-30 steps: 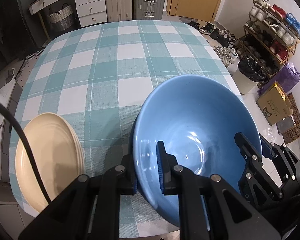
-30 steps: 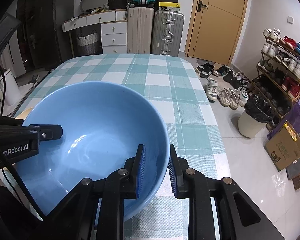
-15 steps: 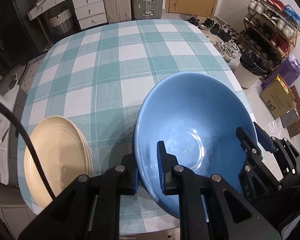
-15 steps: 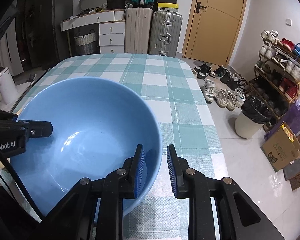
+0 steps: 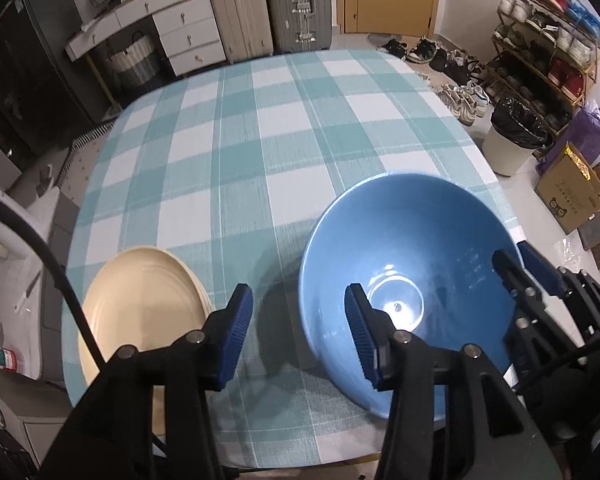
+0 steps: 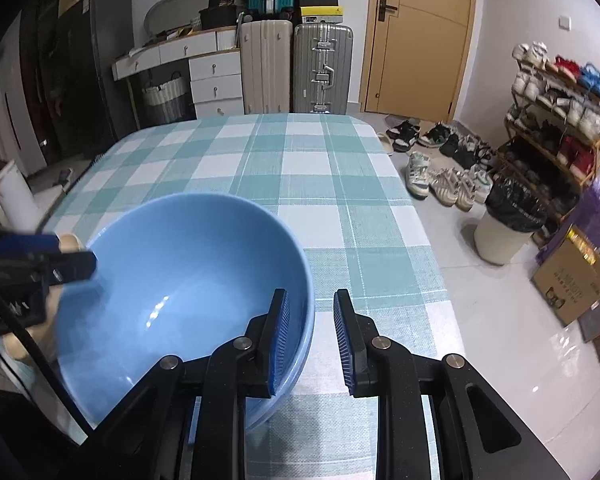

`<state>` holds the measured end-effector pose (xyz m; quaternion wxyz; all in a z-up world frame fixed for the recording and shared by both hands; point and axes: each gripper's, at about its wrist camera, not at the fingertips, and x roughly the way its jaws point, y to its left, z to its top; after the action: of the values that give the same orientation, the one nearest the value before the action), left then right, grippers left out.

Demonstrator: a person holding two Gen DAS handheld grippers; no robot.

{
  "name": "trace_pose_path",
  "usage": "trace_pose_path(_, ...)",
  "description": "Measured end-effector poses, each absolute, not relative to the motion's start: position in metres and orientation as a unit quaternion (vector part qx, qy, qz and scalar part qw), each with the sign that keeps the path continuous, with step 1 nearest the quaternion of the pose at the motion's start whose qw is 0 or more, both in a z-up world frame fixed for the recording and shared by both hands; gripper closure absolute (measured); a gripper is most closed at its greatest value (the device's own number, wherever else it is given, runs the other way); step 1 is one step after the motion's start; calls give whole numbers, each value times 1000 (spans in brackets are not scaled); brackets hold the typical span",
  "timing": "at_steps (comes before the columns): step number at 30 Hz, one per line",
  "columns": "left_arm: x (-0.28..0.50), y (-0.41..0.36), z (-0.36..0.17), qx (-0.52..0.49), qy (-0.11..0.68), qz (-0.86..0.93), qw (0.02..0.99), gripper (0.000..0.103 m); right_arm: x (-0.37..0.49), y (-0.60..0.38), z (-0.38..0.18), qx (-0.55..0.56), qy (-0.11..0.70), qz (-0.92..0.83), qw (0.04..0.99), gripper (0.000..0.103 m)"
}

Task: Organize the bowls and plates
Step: 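Lower the light blue bowl into the stacked bowls and open both grippers, then raise both tools away from the stacked blue bowls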

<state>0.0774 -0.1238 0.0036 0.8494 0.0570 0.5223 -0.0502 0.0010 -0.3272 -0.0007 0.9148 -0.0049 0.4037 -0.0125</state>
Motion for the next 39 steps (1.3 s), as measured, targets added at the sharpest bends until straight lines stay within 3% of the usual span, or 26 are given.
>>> trace_pose_path(3, 79, -120, -6, 39, 537, -59, 841, 55, -3, -332, 6, 25, 395, 5, 918, 78)
trace_pose_path(5, 79, -118, -11, 26, 542, -64, 837, 55, -6, -336, 11, 44, 387, 16, 921, 67)
trace_pose_path(7, 78, -117, -16, 14, 548, -76, 833, 55, -8, -339, 16, 62, 384, 21, 921, 48)
trace_pose_path(10, 75, -114, -18, -2, 550, -87, 831, 55, -14, -347, 24, 91, 374, 16, 923, 33)
trace_pose_path(17, 58, -101, -13, -18, 519, -83, 850, 55, -37, -368, 44, 153, 349, 5, 925, 29)
trace_pose_path(21, 40, -96, -2, -11, 467, -86, 880, 54, -64, -362, 55, 164, 298, 12, 940, 18)
trace_pose_path(24, 26, -92, 7, 2, 424, -78, 902, 45, -77, -349, 56, 158, 279, 29, 947, 17)
trace_pose_path(29, 6, -83, 10, 12, 365, -65, 929, 42, -86, -328, 50, 161, 264, 70, 948, 14)
trace_pose_path(31, 1, -78, 11, 1, 344, -61, 937, 9, -89, -327, 46, 174, 253, 84, 948, 9)
trace_pose_path(32, -2, -76, 11, -4, 330, -58, 942, 5, -92, -327, 44, 181, 244, 86, 949, 8)
trace_pose_path(35, -16, -69, 19, 0, 264, -38, 964, 5, -98, -327, 43, 190, 235, 89, 949, 5)
trace_pose_path(36, -18, -69, 21, -2, 258, -38, 965, 3, -101, -328, 44, 190, 228, 91, 951, 1)
trace_pose_path(39, -24, -72, 21, 6, 245, -49, 968, 0, -104, -325, 43, 174, 230, 90, 953, 1)
